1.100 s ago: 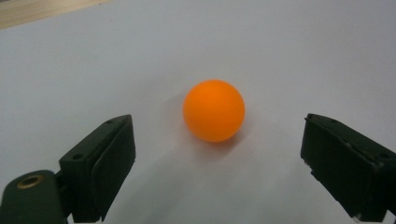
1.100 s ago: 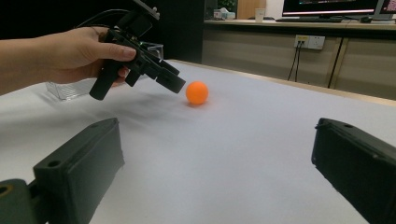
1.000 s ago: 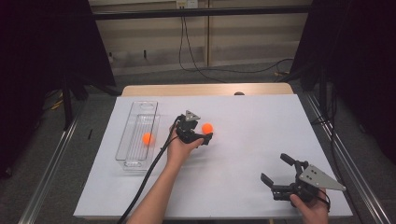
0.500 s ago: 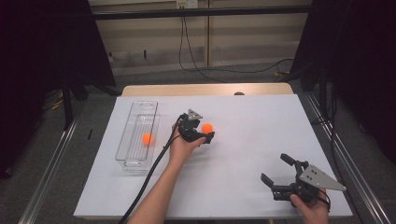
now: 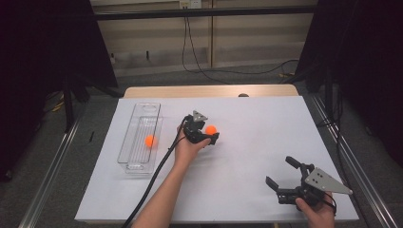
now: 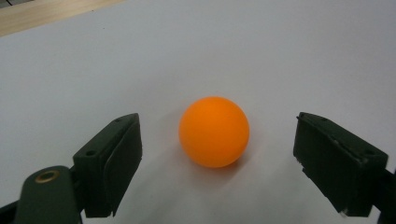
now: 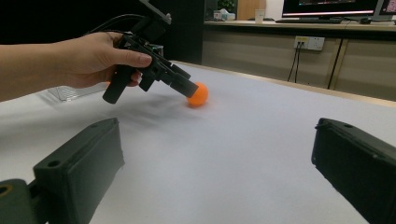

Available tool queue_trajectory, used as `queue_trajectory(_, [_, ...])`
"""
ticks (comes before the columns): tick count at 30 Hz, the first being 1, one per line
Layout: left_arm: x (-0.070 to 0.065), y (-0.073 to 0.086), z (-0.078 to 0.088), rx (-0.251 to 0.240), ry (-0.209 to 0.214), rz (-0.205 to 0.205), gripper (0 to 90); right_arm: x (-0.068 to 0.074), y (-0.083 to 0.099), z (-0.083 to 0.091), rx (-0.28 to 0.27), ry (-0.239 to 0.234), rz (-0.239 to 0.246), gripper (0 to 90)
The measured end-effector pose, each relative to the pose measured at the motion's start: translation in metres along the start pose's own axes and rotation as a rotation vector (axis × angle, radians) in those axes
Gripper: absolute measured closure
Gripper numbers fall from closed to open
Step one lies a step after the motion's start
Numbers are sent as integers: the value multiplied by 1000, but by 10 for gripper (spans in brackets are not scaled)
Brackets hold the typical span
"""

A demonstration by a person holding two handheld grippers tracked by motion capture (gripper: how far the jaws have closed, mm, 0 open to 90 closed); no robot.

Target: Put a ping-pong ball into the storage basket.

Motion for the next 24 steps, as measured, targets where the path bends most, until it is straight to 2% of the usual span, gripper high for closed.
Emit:
queue_trajectory(9, [1, 2, -6, 11, -8, 4, 212, 0, 0, 0, 2, -1, 1, 15])
queue_trajectory(14, [0, 5, -9, 21, 1, 14, 239, 0, 0, 1, 1, -3, 3, 15])
queue_trajectory(24, [2, 8, -12, 34, 0, 9, 276, 0, 0, 0, 1, -1, 0, 15])
Point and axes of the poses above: each handheld gripper's, and its own axes: z roughly backward along the jaws, y roughly out of its underside, x roughly to its left, the point moved 5 cm from there along -z, roughly forward along the jaws, and after that the axes turned 13 degrees about -x, right-handed, at the moved point
